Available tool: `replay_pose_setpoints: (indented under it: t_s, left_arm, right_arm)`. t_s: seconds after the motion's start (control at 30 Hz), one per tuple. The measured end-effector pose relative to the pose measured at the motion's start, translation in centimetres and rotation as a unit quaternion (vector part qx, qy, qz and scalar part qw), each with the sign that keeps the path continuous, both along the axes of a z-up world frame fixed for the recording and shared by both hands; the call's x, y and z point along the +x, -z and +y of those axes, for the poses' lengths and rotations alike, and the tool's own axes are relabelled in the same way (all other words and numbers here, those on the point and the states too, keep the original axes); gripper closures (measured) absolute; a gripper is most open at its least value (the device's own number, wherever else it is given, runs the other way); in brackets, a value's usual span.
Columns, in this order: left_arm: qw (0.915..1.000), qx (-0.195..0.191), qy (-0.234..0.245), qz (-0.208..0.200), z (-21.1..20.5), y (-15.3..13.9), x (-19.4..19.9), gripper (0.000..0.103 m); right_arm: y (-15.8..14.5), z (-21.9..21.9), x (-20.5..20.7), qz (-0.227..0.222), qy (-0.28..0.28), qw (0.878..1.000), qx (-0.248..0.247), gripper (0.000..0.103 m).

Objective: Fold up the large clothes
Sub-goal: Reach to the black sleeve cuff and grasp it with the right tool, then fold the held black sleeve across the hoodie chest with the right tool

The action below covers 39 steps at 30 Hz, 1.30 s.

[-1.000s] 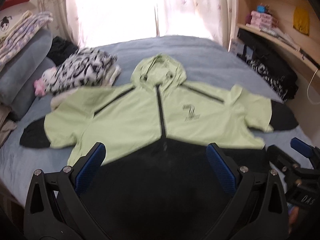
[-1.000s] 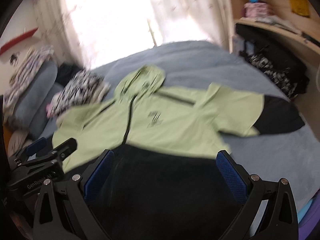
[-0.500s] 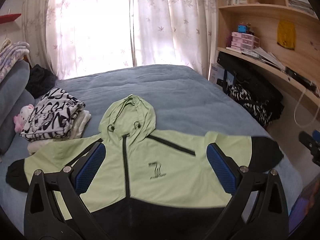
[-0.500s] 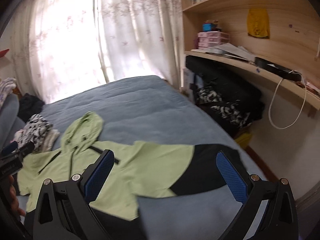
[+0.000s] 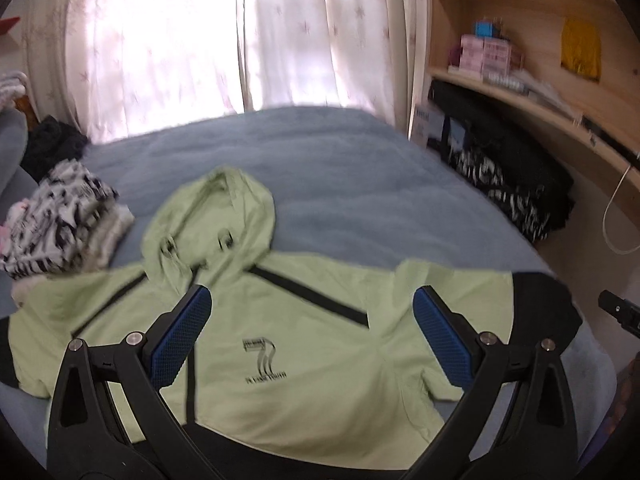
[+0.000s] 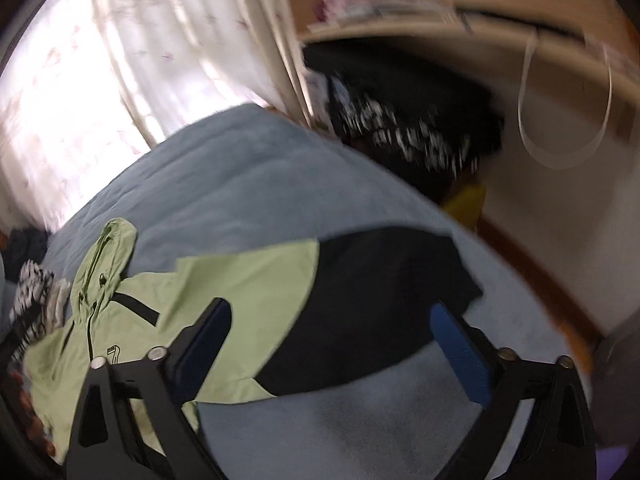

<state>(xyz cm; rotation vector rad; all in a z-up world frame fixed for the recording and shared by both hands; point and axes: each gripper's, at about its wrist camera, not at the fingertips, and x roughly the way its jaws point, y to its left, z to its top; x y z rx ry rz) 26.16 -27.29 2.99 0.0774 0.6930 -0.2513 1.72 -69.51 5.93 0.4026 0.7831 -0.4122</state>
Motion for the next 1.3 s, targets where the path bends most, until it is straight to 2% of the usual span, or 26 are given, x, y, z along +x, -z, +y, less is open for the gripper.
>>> replay_pose_setpoints:
  t_s: [0.1,0.23,0.37,0.53,0.67,0.73,0.77,0.8,0.83,0.9,1.0,1.1,1.2,1.3]
  left_arm:
    - [0.9992,-0.004,-0.007,0.039,-0.6,3.4,1.1,0.006]
    - [0.9958,-0.011,-0.008,0.09,-0.8,7.4,2.3,0.007]
    - [0.9956,0.006,-0.014,0.093,-1.2,9.6,2.5,0.008]
    - [0.9949,-0.028,-0.015,0.095,-0.8,10.3,2.2,0.008]
    - [0.9942,-0.044,0.003,0.098,-0.3,9.6,2.1,0.009]
    - [0.9936,-0.054,0.012,0.098,-0.2,9.1,2.0,0.011]
    - [0.9931,-0.061,0.018,0.099,0.0,8.9,2.0,0.013]
    - [0.9925,-0.068,0.024,0.098,0.2,8.6,2.1,0.018]
    - [0.9921,-0.075,0.024,0.097,0.4,8.2,2.1,0.029]
    - [0.9916,-0.084,0.01,0.098,1.2,7.9,2.3,0.04]
    - [0.9926,-0.077,-0.013,0.093,2.5,7.6,2.4,0.041]
    - [0.9956,-0.044,-0.038,0.073,3.8,7.4,2.1,0.041]
    - [0.9971,-0.018,-0.039,0.064,5.4,7.1,1.6,0.041]
    - [0.9965,-0.025,-0.051,0.062,8.4,6.4,1.0,0.041]
  right_arm:
    - [4.2,-4.4,0.3,0.027,0.025,0.998,0.057,0.019]
    - [9.6,-8.0,-0.5,0.042,0.061,0.99,0.12,0.02]
    - [14.2,-11.3,-1.1,0.039,0.087,0.978,0.184,0.02]
    - [17.2,-12.2,-1.0,0.032,0.107,0.974,0.195,0.02]
    - [18.8,-11.4,1.4,0.024,0.121,0.972,0.2,0.02]
    - [19.1,-11.0,2.3,0.016,0.132,0.97,0.203,0.03]
    - [19.4,-10.8,3.1,0.017,0.137,0.969,0.203,0.046]
    - [19.7,-10.9,3.7,0.017,0.14,0.969,0.205,0.063]
    - [20.0,-11.4,3.9,0.017,0.146,0.967,0.209,0.068]
    - [19.4,-11.8,4.7,-0.003,0.152,0.965,0.214,0.088]
    - [15.4,-9.4,4.7,-0.045,0.127,0.977,0.168,0.093]
    - [10.0,-4.9,6.9,-0.095,0.051,0.986,0.124,0.094]
    - [5.4,1.2,9.6,-0.134,-0.046,0.985,0.099,0.094]
    - [3.2,8.8,12.7,-0.141,-0.151,0.975,0.083,0.094]
